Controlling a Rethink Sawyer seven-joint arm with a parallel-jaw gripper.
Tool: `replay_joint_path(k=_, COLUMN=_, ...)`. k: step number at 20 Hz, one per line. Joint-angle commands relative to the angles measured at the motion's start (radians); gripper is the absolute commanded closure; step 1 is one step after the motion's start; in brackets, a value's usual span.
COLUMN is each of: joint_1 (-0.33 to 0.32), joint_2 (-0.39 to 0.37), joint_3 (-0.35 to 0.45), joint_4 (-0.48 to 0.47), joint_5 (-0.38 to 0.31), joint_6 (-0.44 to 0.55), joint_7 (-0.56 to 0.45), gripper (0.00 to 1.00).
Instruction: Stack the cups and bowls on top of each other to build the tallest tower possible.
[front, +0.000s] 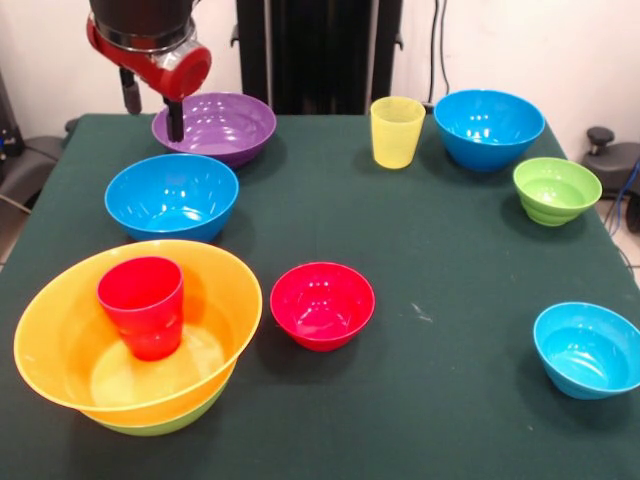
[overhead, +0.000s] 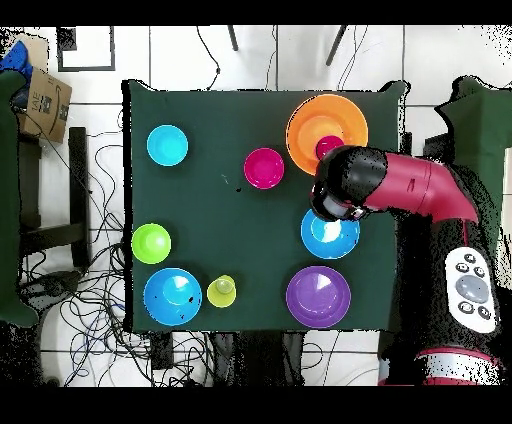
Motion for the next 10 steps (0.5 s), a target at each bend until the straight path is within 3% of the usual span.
replay_joint_path(k=1, joint_1=0.002, joint_2=0.108, joint_3=0.046, joint_4=0.115, joint_5=0.006, joint_6=-0.116, joint_7=0.042, gripper=0.0)
replay_joint_path(k=10, joint_1=-0.011, joint_2=0.125, joint_3=0.047, joint_4=0.147, joint_5=0.002, joint_6=-0.18, joint_7=0.016, gripper=0.0)
